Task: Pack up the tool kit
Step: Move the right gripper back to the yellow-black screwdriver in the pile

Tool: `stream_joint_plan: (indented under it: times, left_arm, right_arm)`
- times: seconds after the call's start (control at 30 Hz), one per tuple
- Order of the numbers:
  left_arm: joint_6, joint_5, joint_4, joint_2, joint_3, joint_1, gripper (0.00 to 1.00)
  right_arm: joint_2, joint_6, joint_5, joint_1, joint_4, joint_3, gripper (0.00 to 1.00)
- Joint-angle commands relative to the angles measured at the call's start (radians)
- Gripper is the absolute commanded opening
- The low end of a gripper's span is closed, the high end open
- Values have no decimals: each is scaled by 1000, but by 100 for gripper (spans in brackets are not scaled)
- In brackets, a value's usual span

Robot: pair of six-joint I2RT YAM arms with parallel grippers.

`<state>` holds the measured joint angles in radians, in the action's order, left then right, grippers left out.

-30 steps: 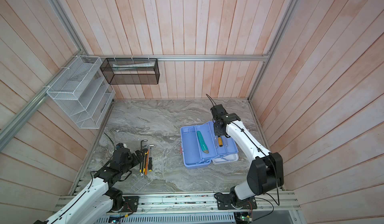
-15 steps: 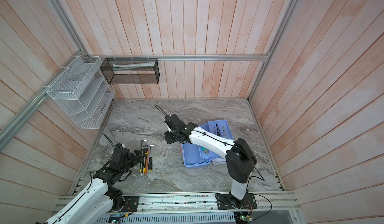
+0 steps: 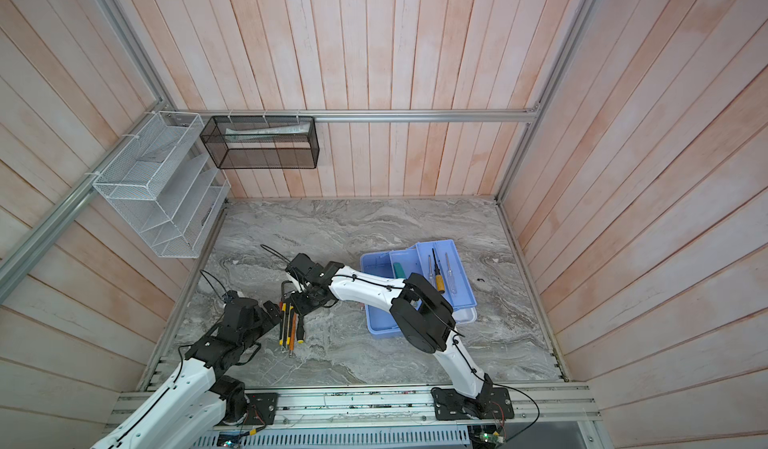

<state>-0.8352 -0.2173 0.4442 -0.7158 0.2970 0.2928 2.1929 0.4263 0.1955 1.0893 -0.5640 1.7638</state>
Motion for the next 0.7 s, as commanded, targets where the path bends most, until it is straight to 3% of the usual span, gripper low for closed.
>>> stream_joint_plan:
  times: [0.0,0.67]
  left_arm:
    - [-31,-37,33,14,15,-8,100]
    - [11,2,7,43,4,-14,100]
  right_arm:
    - [65,-6,2,17,-123,80,43]
    - [218,-54,-107,58,-317,276,42]
